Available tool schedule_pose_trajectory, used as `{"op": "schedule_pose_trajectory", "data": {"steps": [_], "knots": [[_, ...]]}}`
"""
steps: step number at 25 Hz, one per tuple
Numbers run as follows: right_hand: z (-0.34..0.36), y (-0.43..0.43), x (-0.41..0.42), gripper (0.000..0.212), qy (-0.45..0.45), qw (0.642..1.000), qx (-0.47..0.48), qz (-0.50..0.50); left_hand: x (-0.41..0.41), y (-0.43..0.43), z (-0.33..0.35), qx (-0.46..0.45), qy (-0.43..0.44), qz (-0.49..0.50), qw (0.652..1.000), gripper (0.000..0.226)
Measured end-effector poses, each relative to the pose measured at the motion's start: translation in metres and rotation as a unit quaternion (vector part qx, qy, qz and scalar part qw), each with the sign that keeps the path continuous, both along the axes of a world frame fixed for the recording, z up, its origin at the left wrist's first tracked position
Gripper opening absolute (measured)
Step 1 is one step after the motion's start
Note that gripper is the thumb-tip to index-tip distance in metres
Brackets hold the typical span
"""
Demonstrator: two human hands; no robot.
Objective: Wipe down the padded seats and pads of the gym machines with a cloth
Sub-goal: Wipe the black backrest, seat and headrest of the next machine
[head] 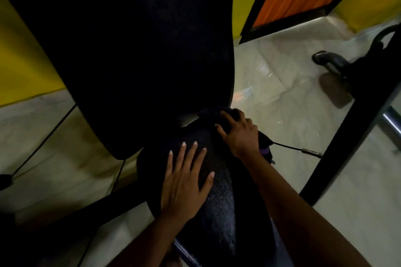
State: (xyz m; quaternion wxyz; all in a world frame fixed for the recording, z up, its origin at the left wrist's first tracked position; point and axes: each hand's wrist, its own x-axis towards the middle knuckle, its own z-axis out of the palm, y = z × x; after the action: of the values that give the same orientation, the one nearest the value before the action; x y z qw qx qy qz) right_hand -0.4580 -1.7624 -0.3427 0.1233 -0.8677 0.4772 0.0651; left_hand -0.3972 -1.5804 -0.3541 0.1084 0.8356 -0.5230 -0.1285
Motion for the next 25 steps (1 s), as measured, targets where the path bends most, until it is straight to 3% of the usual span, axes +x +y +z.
{"op": "schedule_pose_trajectory", "data": {"steps": [6,12,20,25], "knots": [[0.016,0.008,-0.051,0.06,-0.013,0.996,0.062,-0.059,-0.001,-0.001,0.002,0.006,-0.014,-0.014,1.0,0.058],[-0.011,-0.057,0.004,0.059,-0.086,0.941,0.314,-0.091,0.0,-0.002,-0.001,-0.013,-0.023,-0.052,0.998,0.056],[0.023,0.012,-0.103,0.056,-0.19,0.912,0.299,-0.206,0.005,-0.002,0.003,-0.011,-0.022,-0.079,0.997,0.055],[0.049,0.076,-0.149,0.054,-0.187,0.908,0.243,-0.285,0.006,0.001,0.005,0.007,-0.021,-0.093,0.995,0.056]]}}
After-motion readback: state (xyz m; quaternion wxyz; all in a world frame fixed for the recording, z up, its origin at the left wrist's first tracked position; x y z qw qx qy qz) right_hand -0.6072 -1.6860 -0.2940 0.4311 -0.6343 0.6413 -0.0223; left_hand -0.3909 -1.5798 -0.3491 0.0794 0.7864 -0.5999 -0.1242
